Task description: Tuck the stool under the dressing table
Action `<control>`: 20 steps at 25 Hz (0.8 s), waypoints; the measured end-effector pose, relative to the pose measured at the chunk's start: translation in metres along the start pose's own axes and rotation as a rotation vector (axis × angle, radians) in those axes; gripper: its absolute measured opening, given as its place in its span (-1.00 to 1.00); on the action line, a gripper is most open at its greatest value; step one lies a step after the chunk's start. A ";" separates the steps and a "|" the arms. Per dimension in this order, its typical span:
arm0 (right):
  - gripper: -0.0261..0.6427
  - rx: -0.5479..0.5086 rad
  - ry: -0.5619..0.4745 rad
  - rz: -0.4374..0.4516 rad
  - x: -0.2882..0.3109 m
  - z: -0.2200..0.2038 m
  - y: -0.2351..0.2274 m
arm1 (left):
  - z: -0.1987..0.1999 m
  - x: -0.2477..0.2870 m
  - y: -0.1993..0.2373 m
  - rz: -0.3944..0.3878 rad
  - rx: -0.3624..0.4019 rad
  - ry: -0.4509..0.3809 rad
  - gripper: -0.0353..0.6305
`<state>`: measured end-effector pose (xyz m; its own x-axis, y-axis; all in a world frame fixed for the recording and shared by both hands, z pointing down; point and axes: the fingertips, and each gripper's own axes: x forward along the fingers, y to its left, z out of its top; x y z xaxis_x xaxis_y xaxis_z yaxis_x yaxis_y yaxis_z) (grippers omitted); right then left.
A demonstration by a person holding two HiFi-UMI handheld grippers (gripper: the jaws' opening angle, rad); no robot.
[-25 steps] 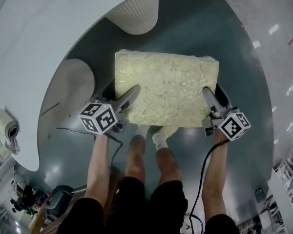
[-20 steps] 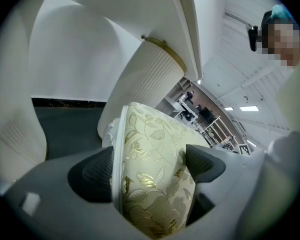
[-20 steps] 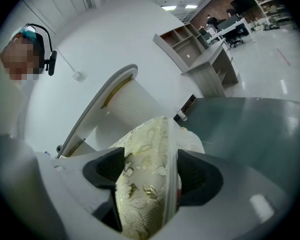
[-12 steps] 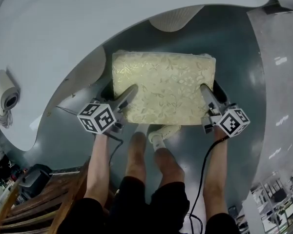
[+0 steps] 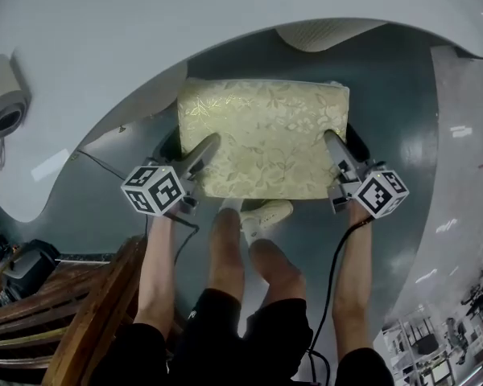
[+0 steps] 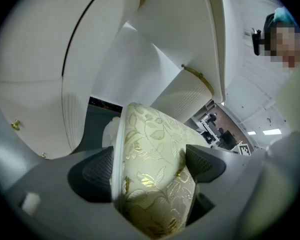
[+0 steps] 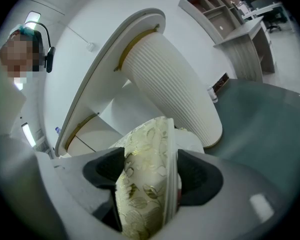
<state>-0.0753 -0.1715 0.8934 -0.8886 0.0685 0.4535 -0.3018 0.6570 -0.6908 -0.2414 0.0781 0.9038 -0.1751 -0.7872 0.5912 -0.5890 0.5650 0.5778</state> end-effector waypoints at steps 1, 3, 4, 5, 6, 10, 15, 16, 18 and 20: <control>0.08 -0.003 0.001 0.002 0.000 0.001 -0.001 | 0.000 0.001 -0.001 0.001 -0.001 -0.003 0.51; 0.08 0.010 -0.027 -0.015 -0.006 0.001 -0.002 | 0.005 0.006 -0.004 -0.019 0.022 0.013 0.51; 0.08 0.023 -0.052 -0.033 -0.010 -0.001 -0.003 | 0.009 0.010 -0.006 -0.037 0.044 0.030 0.51; 0.08 0.037 -0.077 -0.051 -0.014 -0.002 -0.003 | 0.014 0.014 -0.008 -0.056 0.065 0.048 0.51; 0.08 0.048 -0.095 -0.064 -0.017 -0.004 -0.003 | 0.017 0.018 -0.009 -0.070 0.080 0.063 0.51; 0.08 0.066 -0.098 -0.075 -0.018 -0.005 -0.005 | 0.019 0.020 -0.009 -0.070 0.083 0.086 0.51; 0.08 0.090 -0.110 -0.113 -0.022 -0.010 -0.006 | 0.021 0.027 -0.008 -0.091 0.091 0.125 0.51; 0.08 0.093 -0.112 -0.116 -0.023 -0.011 -0.007 | 0.021 0.028 -0.008 -0.093 0.093 0.129 0.51; 0.08 0.096 -0.110 -0.113 -0.023 -0.011 -0.007 | 0.021 0.027 -0.009 -0.091 0.092 0.131 0.51; 0.08 0.094 -0.105 -0.109 -0.023 -0.011 -0.006 | 0.020 0.025 -0.009 -0.087 0.087 0.127 0.51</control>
<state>-0.0498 -0.1691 0.8932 -0.8786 -0.0808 0.4706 -0.4246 0.5831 -0.6926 -0.2568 0.0482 0.9024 -0.0228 -0.7913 0.6110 -0.6648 0.4685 0.5819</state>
